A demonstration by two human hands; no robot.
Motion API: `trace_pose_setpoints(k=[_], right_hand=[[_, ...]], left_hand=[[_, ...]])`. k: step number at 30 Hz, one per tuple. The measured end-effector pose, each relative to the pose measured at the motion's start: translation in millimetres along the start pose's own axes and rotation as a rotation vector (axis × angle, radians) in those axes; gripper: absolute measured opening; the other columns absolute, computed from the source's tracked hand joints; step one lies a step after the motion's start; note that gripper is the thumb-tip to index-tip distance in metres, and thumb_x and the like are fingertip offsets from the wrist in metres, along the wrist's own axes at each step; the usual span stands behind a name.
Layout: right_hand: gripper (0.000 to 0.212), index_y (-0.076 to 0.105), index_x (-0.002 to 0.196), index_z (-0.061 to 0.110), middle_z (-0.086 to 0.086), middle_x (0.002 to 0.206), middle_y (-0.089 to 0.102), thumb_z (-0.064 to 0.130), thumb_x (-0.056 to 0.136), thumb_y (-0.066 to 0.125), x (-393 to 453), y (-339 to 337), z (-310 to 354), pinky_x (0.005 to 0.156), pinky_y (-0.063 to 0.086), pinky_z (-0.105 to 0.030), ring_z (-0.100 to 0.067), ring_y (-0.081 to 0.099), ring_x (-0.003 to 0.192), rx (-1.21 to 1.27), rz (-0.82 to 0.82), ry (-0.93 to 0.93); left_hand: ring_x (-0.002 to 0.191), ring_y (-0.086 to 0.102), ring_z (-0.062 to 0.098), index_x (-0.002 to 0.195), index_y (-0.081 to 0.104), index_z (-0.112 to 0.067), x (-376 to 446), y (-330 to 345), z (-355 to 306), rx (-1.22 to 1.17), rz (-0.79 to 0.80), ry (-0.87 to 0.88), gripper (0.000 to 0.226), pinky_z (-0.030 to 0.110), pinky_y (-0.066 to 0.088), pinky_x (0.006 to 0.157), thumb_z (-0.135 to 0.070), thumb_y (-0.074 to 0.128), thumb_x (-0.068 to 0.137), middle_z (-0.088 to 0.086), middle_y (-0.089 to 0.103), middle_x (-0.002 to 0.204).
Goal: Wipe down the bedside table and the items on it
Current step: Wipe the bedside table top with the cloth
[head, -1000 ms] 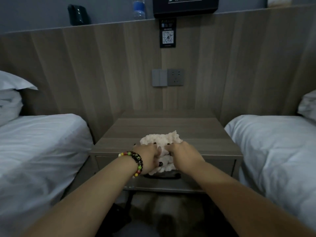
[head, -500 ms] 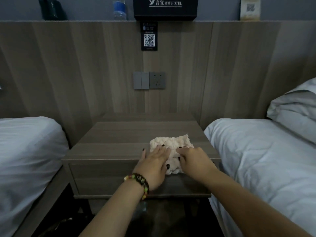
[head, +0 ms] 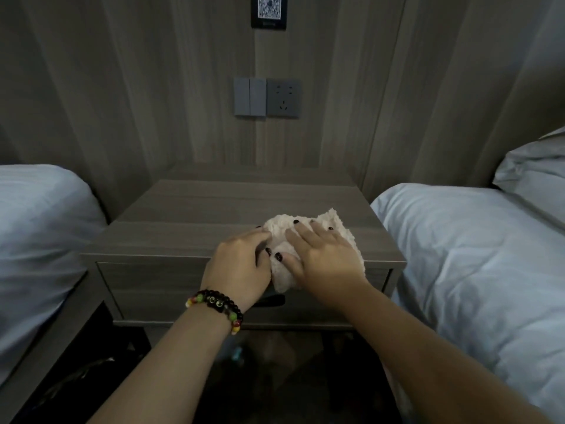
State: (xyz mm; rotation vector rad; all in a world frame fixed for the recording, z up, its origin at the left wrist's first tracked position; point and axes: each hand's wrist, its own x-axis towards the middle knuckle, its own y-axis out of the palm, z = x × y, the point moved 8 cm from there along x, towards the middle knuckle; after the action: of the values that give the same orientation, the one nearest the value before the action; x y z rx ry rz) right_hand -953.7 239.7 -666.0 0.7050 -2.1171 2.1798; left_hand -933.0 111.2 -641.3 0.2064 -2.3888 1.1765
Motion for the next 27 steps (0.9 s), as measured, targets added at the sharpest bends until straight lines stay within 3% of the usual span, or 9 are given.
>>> trace_pose_setpoints(k=[2,4,10,16,20,23,27], right_hand=[[0.056,0.069,0.113,0.012,-0.009,0.118,0.068,0.049,0.09,0.033,0.3,-3.2,-6.7,0.088,0.053,-0.047,-0.033,0.064,0.11,-0.01,-0.101,-0.063],[0.053,0.07,0.111,0.011,-0.01,0.115,0.069,0.048,0.091,0.037,-0.5,-3.4,-9.9,0.086,0.054,-0.045,-0.032,0.066,0.107,-0.014,-0.127,-0.106],[0.061,0.064,0.124,0.017,-0.006,0.126,0.065,0.055,0.097,0.024,-8.0,-7.4,-29.7,0.097,0.05,-0.042,-0.025,0.06,0.118,0.059,-0.054,-0.148],[0.072,0.056,0.133,0.022,-0.001,0.136,0.057,0.063,0.094,0.012,-16.7,-13.3,-37.7,0.105,0.041,-0.037,-0.021,0.051,0.129,0.131,-0.046,-0.095],[0.059,0.055,0.134,0.021,-0.003,0.136,0.057,0.052,0.097,0.022,-20.1,-21.4,-37.3,0.104,0.04,-0.036,-0.022,0.052,0.128,0.099,-0.064,-0.108],[0.047,0.043,0.142,0.027,0.004,0.147,0.045,0.043,0.1,0.029,-23.3,-19.8,-59.5,0.108,0.031,-0.028,-0.013,0.04,0.136,0.124,0.027,0.035],[0.037,0.057,0.131,0.02,-0.001,0.137,0.056,0.033,0.101,0.038,-36.2,-28.7,-100.5,0.099,0.04,-0.032,-0.02,0.052,0.125,0.184,-0.06,0.248]], left_hand=[[0.116,0.058,0.014,0.114,0.068,-0.021,2.6,1.3,1.6,0.02,-0.001,0.005,0.032,0.023,0.041,0.097,-0.007,0.054,0.089,-0.004,0.065,0.123],[0.119,0.055,0.012,0.116,0.068,-0.021,7.0,2.1,3.3,0.032,-0.007,-0.001,0.033,0.016,0.036,0.098,-0.007,0.054,0.09,-0.005,0.062,0.127],[0.122,0.052,0.006,0.122,0.064,-0.024,8.9,10.2,-0.3,0.06,0.012,0.024,0.035,0.012,0.03,0.098,-0.012,0.057,0.09,-0.008,0.06,0.129],[0.117,0.055,0.009,0.121,0.064,-0.021,4.1,18.2,-12.3,0.051,0.051,0.102,0.034,0.018,0.037,0.099,-0.01,0.055,0.089,-0.006,0.063,0.125],[0.12,0.051,0.006,0.123,0.062,-0.022,6.7,14.9,-13.6,0.026,0.036,0.077,0.037,0.011,0.029,0.098,-0.01,0.058,0.089,-0.006,0.061,0.127],[0.124,0.047,0.001,0.127,0.059,-0.024,-1.0,13.7,-20.3,0.002,0.042,0.083,0.038,0.01,0.026,0.1,-0.013,0.058,0.091,-0.01,0.056,0.132],[0.123,0.047,-0.001,0.125,0.06,-0.027,-18.0,14.2,-32.1,-0.054,0.078,0.117,0.035,0.01,0.029,0.1,-0.016,0.055,0.093,-0.015,0.054,0.134]])
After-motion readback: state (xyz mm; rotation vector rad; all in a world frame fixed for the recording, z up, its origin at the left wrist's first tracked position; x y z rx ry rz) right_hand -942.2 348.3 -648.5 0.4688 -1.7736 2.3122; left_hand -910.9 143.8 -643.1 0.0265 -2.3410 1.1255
